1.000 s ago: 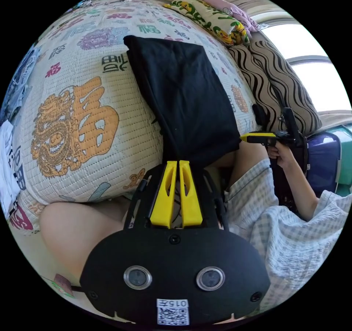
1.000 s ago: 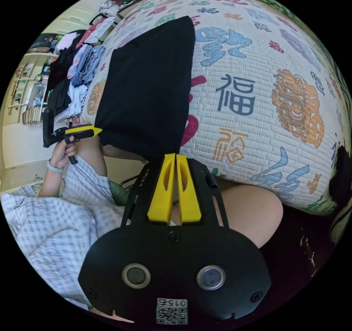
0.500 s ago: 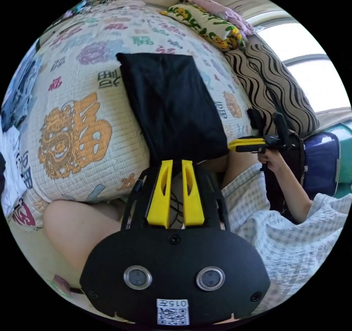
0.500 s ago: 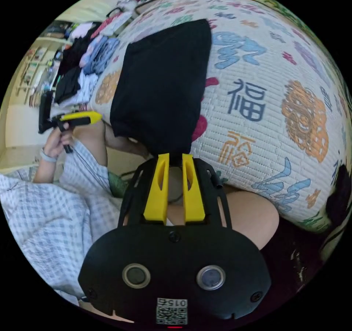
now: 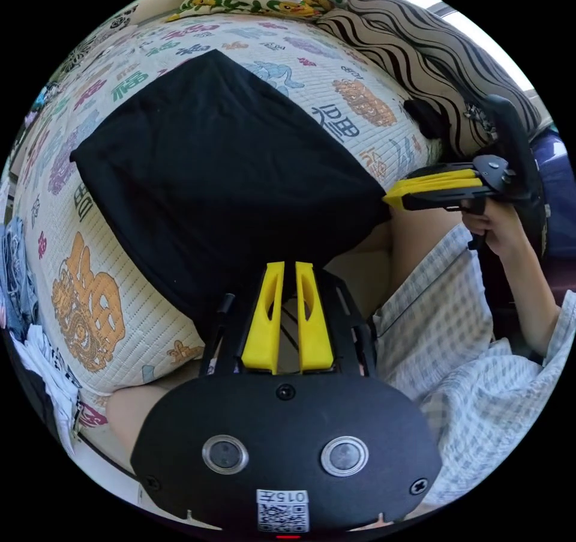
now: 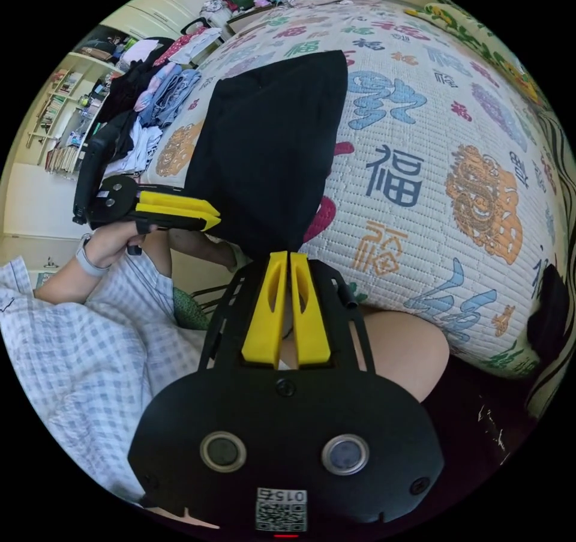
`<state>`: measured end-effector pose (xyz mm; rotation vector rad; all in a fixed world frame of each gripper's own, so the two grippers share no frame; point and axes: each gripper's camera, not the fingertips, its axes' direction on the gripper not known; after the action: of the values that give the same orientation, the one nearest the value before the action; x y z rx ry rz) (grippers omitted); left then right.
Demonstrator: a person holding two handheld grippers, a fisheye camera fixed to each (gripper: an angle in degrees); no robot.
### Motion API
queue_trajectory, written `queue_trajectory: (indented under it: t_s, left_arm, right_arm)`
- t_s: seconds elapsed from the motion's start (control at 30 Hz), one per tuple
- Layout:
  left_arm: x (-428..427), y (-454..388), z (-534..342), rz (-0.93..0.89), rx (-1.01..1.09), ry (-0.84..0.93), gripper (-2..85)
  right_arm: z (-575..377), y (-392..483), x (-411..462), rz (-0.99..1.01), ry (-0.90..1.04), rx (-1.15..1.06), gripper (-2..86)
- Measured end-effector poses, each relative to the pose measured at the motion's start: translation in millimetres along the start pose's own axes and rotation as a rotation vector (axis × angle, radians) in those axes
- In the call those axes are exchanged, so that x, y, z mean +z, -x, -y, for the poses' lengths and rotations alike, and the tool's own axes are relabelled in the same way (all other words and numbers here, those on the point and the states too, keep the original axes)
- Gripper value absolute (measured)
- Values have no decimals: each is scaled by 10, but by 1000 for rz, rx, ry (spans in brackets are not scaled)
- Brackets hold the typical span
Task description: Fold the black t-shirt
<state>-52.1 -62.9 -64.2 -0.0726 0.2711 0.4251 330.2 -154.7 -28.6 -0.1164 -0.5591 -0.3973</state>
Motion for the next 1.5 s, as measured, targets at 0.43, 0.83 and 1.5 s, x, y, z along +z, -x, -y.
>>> queue_trajectory:
  t_s: [0.43,0.83,1.5]
  left_arm:
    - [-40,-38,74,11,-33,-65,6]
    - [-131,284,142,0,-61,-104,1]
    - [-1097,2463,29,-16,-273,-426,69]
  right_arm:
    - [245,8,-61,-134,-34,67,54]
    - [419,-47,-178,-108,6,-18,-10]
    - [1530,-810,-839,-38,-99,11,76]
